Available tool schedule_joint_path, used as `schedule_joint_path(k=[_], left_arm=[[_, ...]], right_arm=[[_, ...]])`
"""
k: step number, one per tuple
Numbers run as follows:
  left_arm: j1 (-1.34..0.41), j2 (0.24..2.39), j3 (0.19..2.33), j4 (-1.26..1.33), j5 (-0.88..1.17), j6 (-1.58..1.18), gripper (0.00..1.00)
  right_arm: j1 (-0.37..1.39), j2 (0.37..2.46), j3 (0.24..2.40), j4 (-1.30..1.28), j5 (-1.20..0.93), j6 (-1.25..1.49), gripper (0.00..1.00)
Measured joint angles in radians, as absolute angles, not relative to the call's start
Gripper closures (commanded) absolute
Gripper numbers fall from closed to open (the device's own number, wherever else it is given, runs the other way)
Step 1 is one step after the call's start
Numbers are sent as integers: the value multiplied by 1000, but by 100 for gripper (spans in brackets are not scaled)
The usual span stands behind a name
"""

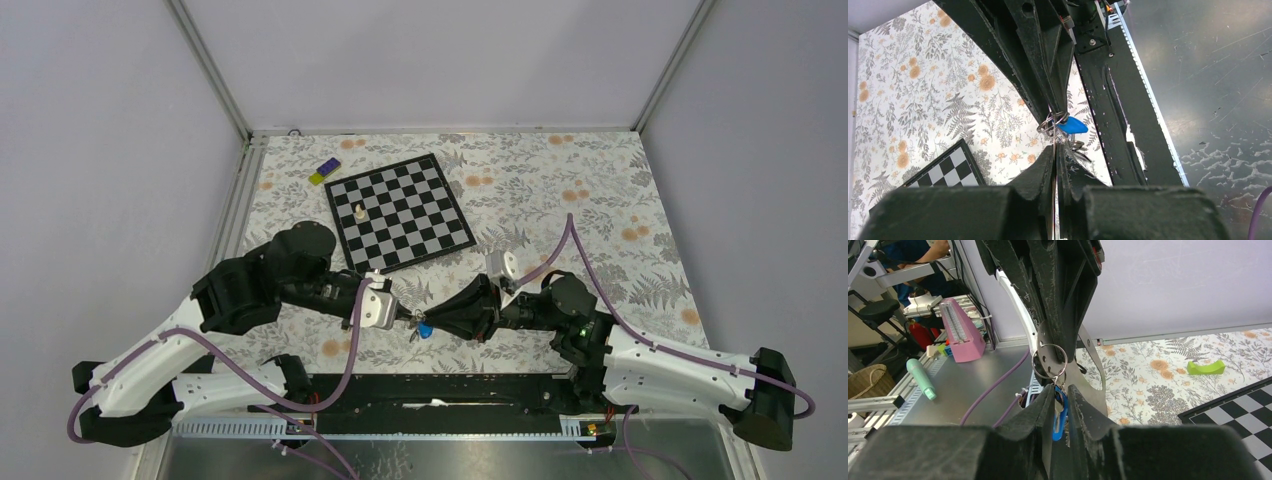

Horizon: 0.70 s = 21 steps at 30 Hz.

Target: Remove the keys from the keyring

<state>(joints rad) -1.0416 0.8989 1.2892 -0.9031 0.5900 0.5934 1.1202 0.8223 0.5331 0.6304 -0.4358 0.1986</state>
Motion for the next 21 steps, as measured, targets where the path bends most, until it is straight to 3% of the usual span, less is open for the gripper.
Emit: schedule_joint_path(k=[11, 21], left_arm=[[-1042, 899, 1282, -905, 578, 593, 92], [-1042, 899, 1279, -900, 571, 588, 91]], right_arm=[[1120, 811, 533, 601, -433, 175, 92], [1123, 703, 561, 399, -349, 42, 99]])
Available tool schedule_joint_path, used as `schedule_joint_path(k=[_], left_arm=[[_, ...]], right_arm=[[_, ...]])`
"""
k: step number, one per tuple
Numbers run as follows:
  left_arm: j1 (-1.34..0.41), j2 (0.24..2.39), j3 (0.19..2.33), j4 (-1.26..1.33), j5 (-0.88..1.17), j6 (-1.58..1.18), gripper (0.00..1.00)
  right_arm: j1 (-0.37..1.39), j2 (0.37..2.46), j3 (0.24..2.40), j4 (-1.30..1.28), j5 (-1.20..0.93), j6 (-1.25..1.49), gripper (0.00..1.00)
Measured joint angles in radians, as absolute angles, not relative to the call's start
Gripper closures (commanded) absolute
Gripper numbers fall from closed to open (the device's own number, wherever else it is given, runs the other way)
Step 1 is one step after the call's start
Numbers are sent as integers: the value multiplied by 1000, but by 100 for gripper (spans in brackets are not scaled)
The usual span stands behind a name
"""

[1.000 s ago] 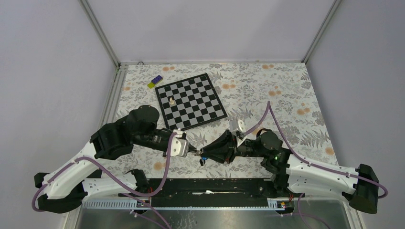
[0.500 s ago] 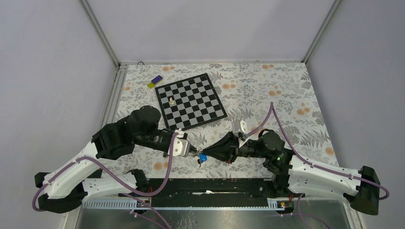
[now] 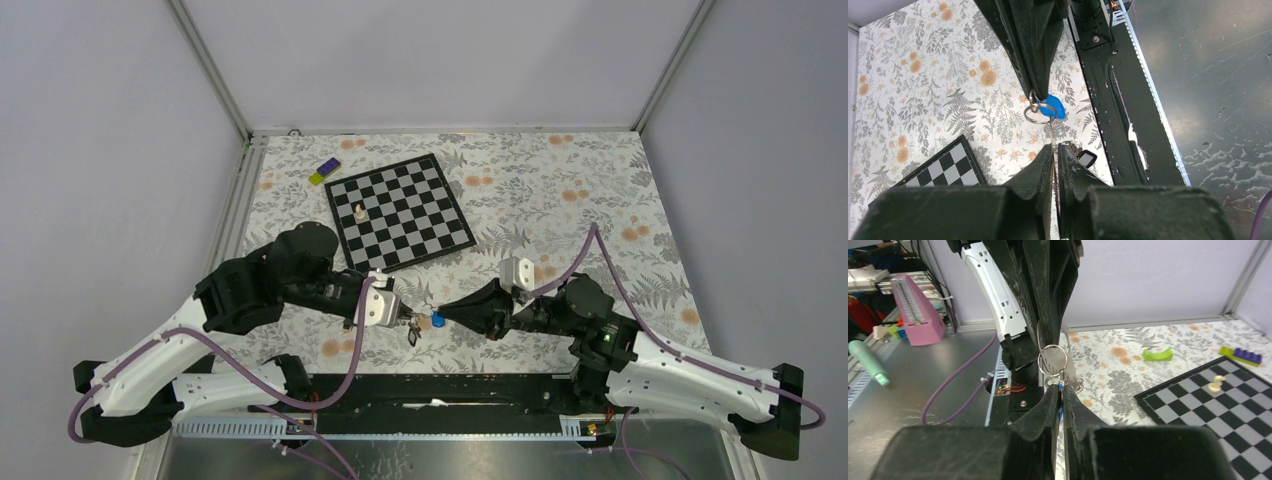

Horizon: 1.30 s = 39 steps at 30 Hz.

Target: Remove the keys from the keyring

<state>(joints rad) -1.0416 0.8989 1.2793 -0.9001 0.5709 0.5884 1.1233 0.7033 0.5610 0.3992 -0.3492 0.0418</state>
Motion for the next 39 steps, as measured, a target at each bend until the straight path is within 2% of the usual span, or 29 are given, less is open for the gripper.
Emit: schedule_joint_path(k=[16, 25, 30, 33, 37, 39], left_arm=[[-1042, 890, 1141, -729, 577, 488, 90], [-1042, 838, 1011, -562, 598, 386, 83], [-1042, 832, 942, -467, 622, 333, 66], [-1042, 832, 916, -422, 633, 311, 60], [-1042, 828, 862, -330, 647, 280, 37], [-1042, 824, 837, -289, 653, 264, 29]], right_arm=[[1127, 685, 787, -14, -289, -105, 100], [1127, 712, 905, -204, -279, -109, 100], [1126, 738, 976, -299, -270, -127, 100], [1126, 746, 1011, -340, -270, -137, 100], [1126, 743, 1026, -376, -270, -139, 100], [1126, 739, 1026, -390, -269, -141, 100]])
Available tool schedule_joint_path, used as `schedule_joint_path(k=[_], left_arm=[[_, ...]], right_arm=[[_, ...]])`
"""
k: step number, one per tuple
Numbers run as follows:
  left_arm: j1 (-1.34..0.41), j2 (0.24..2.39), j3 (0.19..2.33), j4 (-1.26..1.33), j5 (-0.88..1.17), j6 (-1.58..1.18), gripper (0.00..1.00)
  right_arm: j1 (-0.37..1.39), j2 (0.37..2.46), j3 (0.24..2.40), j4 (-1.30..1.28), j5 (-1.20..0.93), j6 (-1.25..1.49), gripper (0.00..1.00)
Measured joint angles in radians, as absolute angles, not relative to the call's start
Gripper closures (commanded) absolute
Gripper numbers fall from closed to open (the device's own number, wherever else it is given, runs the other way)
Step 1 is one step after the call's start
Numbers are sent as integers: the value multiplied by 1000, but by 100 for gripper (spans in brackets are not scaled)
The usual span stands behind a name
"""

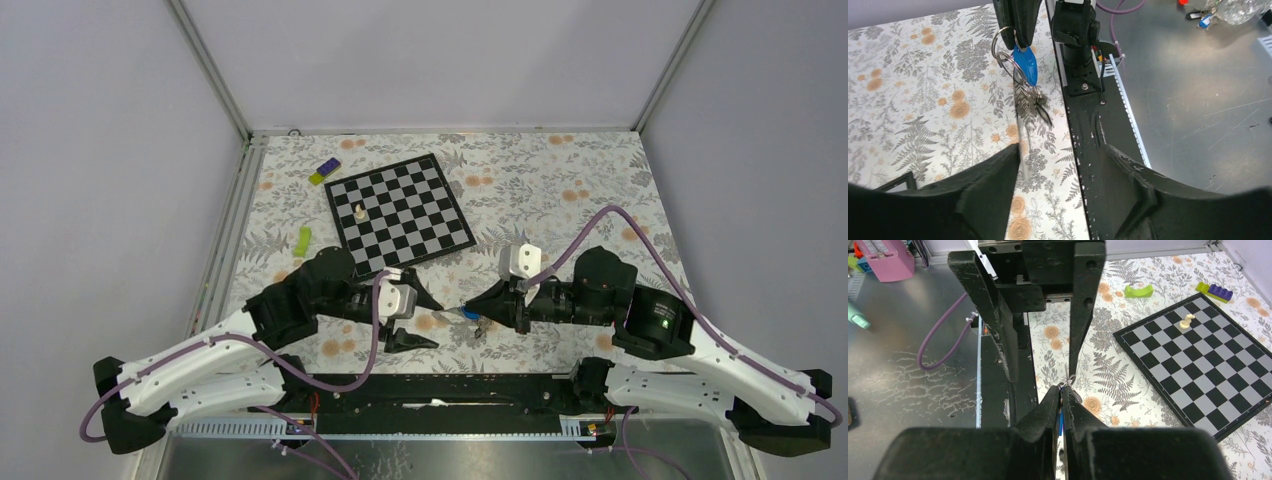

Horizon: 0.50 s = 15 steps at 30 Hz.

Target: Remove the keys from the keyring

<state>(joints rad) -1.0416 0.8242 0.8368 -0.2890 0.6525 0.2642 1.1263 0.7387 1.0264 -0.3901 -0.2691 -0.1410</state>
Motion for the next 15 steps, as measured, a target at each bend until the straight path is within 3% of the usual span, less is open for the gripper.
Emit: schedule_joint_path(k=[4, 15], left_arm=[[-1042, 818, 793, -201, 657, 233, 17], [-1042, 836, 711, 98, 645, 139, 17]], right_arm=[[1126, 728, 1027, -416, -270, -146, 100], [1126, 731, 1028, -437, -288, -160, 100]])
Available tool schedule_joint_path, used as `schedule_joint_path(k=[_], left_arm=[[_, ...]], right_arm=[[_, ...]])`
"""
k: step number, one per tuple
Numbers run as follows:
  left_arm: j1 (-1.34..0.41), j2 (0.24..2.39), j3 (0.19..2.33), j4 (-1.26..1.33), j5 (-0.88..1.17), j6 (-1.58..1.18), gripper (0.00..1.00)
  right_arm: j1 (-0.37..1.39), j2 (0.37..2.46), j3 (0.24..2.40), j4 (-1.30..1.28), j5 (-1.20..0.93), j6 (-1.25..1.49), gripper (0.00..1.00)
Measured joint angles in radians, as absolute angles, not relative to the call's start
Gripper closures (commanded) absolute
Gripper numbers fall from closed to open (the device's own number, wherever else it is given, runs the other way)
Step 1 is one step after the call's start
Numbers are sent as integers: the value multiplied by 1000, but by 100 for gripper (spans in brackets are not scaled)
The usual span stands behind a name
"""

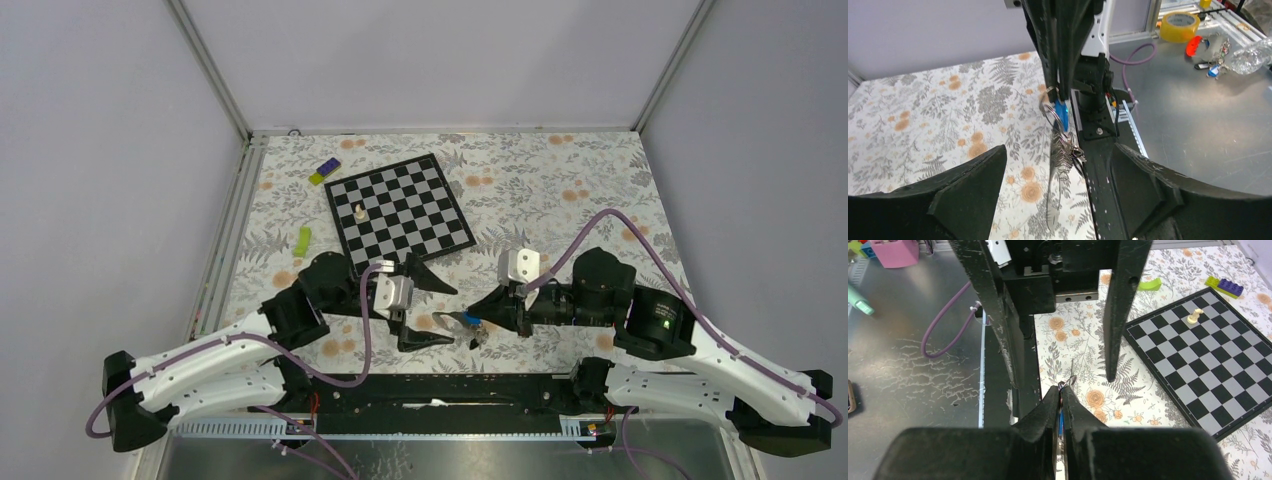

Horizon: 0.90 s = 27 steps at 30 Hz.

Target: Remove the keys from the keyring

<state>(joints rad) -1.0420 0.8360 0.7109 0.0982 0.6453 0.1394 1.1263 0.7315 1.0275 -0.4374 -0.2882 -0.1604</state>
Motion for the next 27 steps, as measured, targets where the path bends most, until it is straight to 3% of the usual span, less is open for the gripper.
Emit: schedule_joint_path(k=[11, 27], left_arm=[[-1051, 920, 693, 287, 678, 72, 23], [-1075, 969, 693, 361, 699, 43, 38]], right_arm=[[1126, 730, 1028, -444, -334, -194, 100], [1126, 698, 1013, -439, -334, -195, 100]])
